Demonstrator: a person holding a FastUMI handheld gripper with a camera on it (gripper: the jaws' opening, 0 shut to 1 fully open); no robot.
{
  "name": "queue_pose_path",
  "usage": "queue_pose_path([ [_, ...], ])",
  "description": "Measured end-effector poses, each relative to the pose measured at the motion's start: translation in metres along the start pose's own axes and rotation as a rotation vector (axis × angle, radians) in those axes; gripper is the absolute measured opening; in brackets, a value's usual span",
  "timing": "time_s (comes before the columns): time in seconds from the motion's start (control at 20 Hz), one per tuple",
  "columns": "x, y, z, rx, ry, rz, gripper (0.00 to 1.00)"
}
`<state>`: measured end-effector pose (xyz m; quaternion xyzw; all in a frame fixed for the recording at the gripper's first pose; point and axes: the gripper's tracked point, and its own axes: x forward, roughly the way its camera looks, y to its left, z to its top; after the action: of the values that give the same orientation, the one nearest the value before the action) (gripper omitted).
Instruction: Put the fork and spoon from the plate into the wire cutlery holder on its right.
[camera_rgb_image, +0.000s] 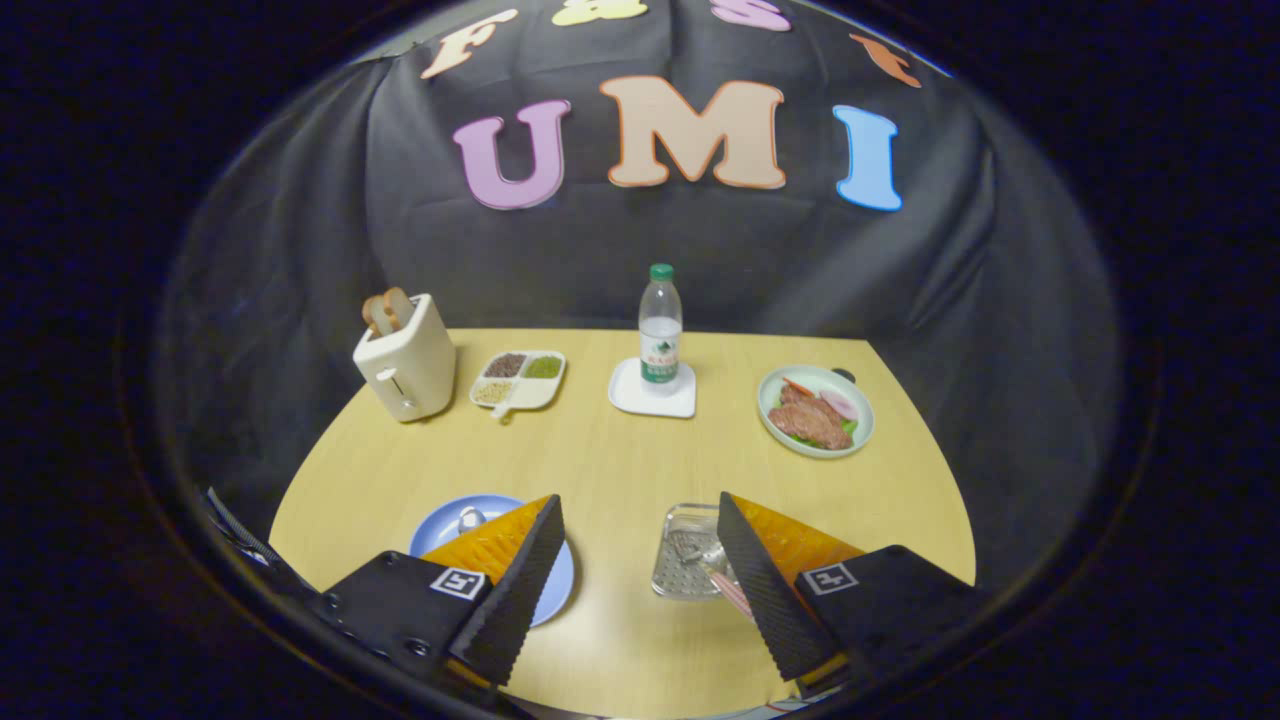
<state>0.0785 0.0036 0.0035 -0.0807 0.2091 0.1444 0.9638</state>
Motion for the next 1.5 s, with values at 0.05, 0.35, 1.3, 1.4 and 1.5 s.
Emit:
queue_pose_path([
  [0.05, -0.003, 0.012, -0.001, -0.006, -0.034, 0.01, 0.98],
  [0.35, 0.007, 0.091, -0.047, 0.039, -0.078, 0.089, 0.98],
  [1.3, 0.064, 0.168, -0.2, -0.049, 0.152, 0.158, 0.85],
  [1.4, 0.065, 0.168, -0.208, -0.053, 0.165, 0.154, 0.77],
  [1.5, 0.066, 0.167, -0.211, -0.045, 0.169, 0.152, 0.68],
])
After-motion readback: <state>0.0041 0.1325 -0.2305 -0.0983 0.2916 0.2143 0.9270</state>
